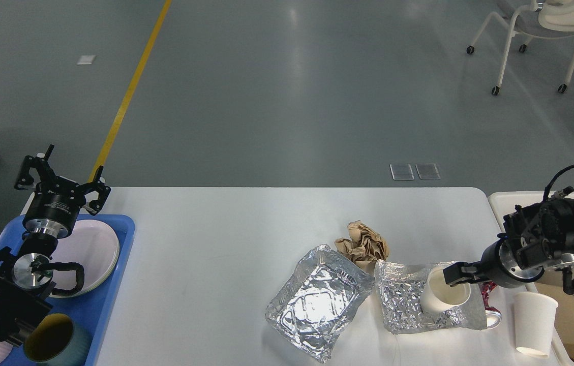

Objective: Tidy desktop
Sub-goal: 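Lower the right gripper and grasp the white paper cup, then lift the white paper cup and drop it into the white bin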

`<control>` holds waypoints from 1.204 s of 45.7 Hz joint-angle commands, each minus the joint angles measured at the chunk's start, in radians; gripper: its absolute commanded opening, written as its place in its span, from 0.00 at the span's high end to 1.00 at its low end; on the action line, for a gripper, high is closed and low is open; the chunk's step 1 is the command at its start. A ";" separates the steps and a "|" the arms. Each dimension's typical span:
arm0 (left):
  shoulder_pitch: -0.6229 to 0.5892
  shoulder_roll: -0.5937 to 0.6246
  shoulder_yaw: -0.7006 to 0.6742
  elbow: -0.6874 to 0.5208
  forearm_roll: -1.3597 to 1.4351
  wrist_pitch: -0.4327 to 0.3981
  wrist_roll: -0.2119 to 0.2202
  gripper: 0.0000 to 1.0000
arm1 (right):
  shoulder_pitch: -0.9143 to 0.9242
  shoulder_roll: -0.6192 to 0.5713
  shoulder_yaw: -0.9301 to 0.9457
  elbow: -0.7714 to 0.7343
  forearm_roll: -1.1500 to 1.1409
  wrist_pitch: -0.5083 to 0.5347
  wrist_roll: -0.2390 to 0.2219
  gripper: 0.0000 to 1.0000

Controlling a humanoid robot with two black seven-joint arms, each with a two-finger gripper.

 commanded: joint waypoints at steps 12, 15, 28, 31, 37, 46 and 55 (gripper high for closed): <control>0.000 0.000 0.000 0.000 0.000 0.000 0.000 0.00 | -0.030 0.003 0.009 -0.010 0.003 -0.033 0.001 1.00; 0.000 0.000 0.000 0.000 0.000 0.000 0.000 0.00 | -0.022 -0.001 0.009 -0.007 0.003 -0.029 0.003 1.00; 0.000 0.000 -0.002 0.000 0.000 0.000 0.000 0.00 | 0.264 -0.122 -0.034 0.149 -0.011 0.052 0.021 1.00; 0.000 0.000 0.000 0.000 0.000 0.000 0.000 0.00 | 0.444 -0.168 -0.087 0.199 -0.031 0.146 0.055 1.00; 0.000 0.000 -0.002 0.000 0.000 0.000 0.000 0.00 | 0.812 -0.213 -0.173 0.211 -0.112 0.405 0.191 1.00; 0.000 0.000 -0.002 0.000 0.000 0.000 0.000 0.00 | 1.230 -0.222 -0.241 0.202 -0.338 0.635 0.302 1.00; 0.000 0.000 0.000 0.000 0.000 0.000 0.000 0.00 | 1.233 -0.231 -0.276 0.177 -0.356 0.626 0.285 1.00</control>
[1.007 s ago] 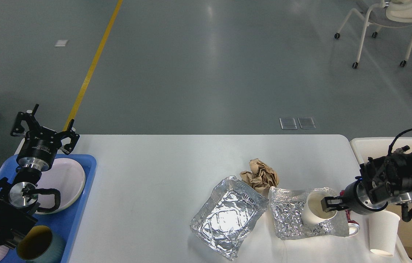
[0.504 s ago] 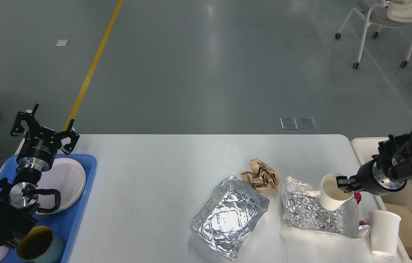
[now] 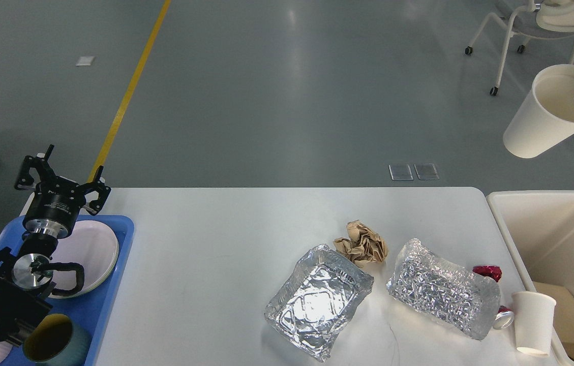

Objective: Tidy desktop
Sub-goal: 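Lift the white paper cup and drop it into the white bin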

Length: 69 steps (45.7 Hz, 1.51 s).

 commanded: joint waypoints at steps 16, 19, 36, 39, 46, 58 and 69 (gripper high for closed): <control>0.000 0.000 0.001 0.000 0.000 0.000 0.000 0.00 | -1.106 -0.218 0.052 -0.680 0.019 -0.458 -0.117 1.00; 0.000 0.000 0.001 0.000 0.000 0.000 0.000 0.00 | -1.366 -0.218 0.142 -0.852 0.091 -0.486 -0.123 1.00; 0.000 0.000 0.001 0.000 0.000 0.000 0.000 0.00 | -2.008 -0.115 0.547 -1.229 0.189 -0.506 -0.281 1.00; 0.000 0.000 0.001 0.000 0.000 0.000 0.000 0.00 | -2.019 -0.103 0.553 -1.242 0.197 -0.515 -0.291 1.00; 0.000 0.000 0.001 0.000 0.000 0.000 0.000 0.00 | -2.025 -0.106 0.573 -1.242 0.200 -0.517 -0.294 0.00; 0.000 0.000 0.001 0.000 0.000 0.000 0.000 0.00 | -1.952 -0.115 0.572 -1.197 0.198 -0.498 -0.289 0.00; 0.000 0.000 0.001 0.000 0.000 0.000 0.000 0.00 | -1.054 -0.245 0.348 -0.568 0.100 -0.336 -0.282 0.00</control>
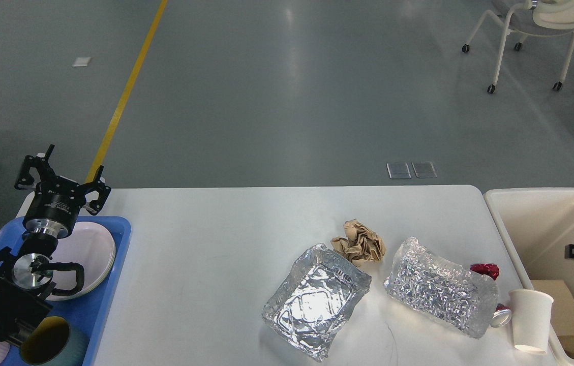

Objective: Tidy desktop
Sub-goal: 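Lift the white paper cup and drop it into the white bin, then lower the right gripper onto the crinkled foil bag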

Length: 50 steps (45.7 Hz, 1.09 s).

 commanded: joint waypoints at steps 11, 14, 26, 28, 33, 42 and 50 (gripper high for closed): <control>0.000 0.000 0.000 0.000 0.000 0.000 0.000 0.00 | 1.410 0.107 -0.196 0.752 -0.104 0.585 0.053 0.00; 0.000 0.000 0.000 0.000 0.000 0.000 0.000 0.00 | 1.525 0.148 -0.161 0.789 -0.102 0.703 0.083 0.00; 0.000 0.000 0.000 0.000 0.000 0.000 0.000 0.00 | 1.552 0.144 -0.159 0.878 -0.099 0.715 0.083 0.00; 0.000 0.000 0.000 0.000 0.000 0.000 0.000 0.00 | 1.495 0.142 -0.168 0.878 -0.098 0.679 0.078 0.00; 0.000 0.000 0.000 0.000 0.000 0.000 0.000 0.00 | 1.317 0.145 -0.224 0.875 -0.091 0.525 0.070 0.00; 0.000 0.000 0.000 0.000 0.000 0.000 0.000 0.00 | 0.876 0.163 -0.250 0.861 0.129 0.283 0.043 0.00; 0.000 0.000 0.000 0.000 0.000 0.000 0.000 0.00 | 0.474 0.217 -0.231 0.740 0.192 0.001 -0.054 0.00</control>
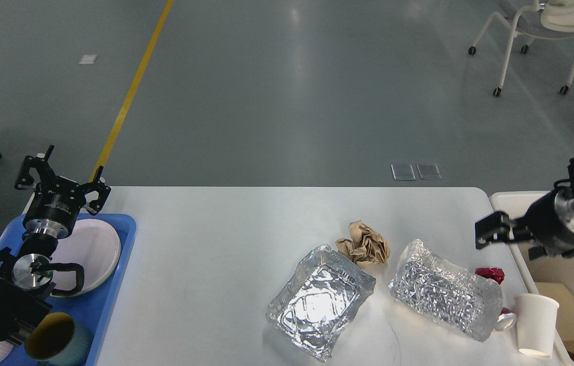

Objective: Tidy desktop
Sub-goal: 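Lower the right gripper onto the crinkled foil bag, then lift the crinkled foil bag and drop it into the white bin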

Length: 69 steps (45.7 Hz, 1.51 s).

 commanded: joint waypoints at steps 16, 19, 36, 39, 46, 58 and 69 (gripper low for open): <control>0.000 0.000 0.000 0.000 0.000 0.000 0.000 0.00 | -0.559 0.035 0.185 -0.300 0.125 -0.185 -0.067 0.00; 0.000 0.000 0.000 0.000 0.000 0.000 0.000 0.00 | -0.578 0.037 0.196 -0.315 0.131 -0.195 -0.068 0.00; 0.000 0.000 0.000 0.000 0.000 0.000 0.000 0.00 | -0.696 0.040 0.224 -0.407 0.130 -0.271 -0.061 0.89; 0.000 0.000 0.000 0.000 0.000 0.000 0.000 0.00 | -0.707 0.041 0.239 -0.409 0.128 -0.270 -0.062 1.00; 0.000 0.000 0.000 0.000 0.000 0.000 0.000 0.00 | -0.711 0.046 0.281 -0.410 0.130 -0.271 -0.067 1.00; 0.000 0.000 0.000 0.000 0.000 0.000 0.000 0.00 | -0.701 0.032 0.282 -0.398 0.130 -0.258 -0.065 1.00; 0.000 0.000 0.000 0.000 0.000 0.000 0.000 0.00 | -0.449 -0.089 0.184 -0.268 0.120 -0.163 -0.050 1.00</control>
